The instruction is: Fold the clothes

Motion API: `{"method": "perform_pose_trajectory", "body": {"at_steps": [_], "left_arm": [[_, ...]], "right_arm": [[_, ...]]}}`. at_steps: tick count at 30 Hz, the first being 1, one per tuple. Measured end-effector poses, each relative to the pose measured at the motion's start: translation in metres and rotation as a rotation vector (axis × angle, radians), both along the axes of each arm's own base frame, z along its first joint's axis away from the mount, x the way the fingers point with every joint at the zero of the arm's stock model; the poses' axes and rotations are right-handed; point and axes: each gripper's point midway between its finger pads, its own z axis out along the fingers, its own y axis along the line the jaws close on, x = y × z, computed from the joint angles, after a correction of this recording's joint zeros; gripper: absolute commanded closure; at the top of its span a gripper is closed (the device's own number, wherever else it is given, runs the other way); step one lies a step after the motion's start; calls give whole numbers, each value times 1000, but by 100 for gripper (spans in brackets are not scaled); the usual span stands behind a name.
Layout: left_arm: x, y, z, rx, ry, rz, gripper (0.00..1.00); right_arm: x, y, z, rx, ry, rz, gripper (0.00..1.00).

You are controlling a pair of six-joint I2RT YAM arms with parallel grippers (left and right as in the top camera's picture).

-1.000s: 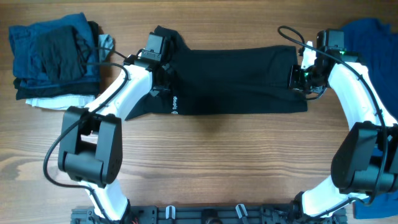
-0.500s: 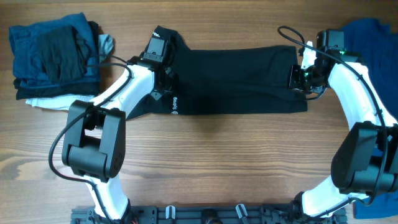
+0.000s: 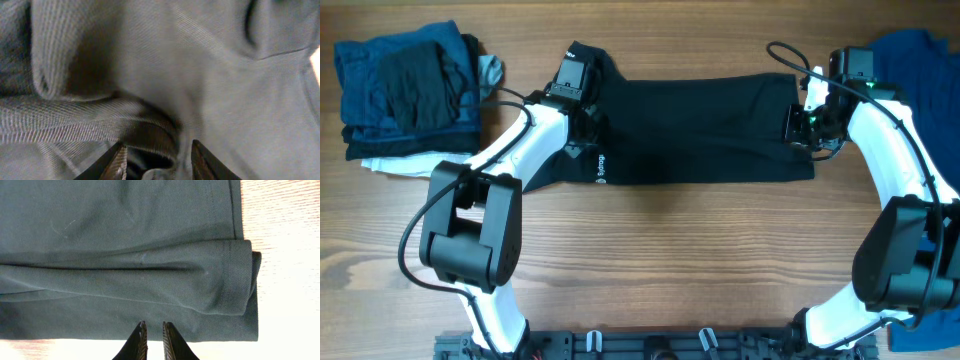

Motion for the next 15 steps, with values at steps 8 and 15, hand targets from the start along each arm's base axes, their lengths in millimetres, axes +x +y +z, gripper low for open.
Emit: {"method": "perform_pose_trajectory", "body": {"at_steps": [8,15], "left_arm": [[5,-1,2,-12,-19,16,91],[-2,1,-1,0,11,13,72]], "right_arm": [[-2,0,0,1,8,0,85],[-3,0,-1,2,13,0,85]]}}
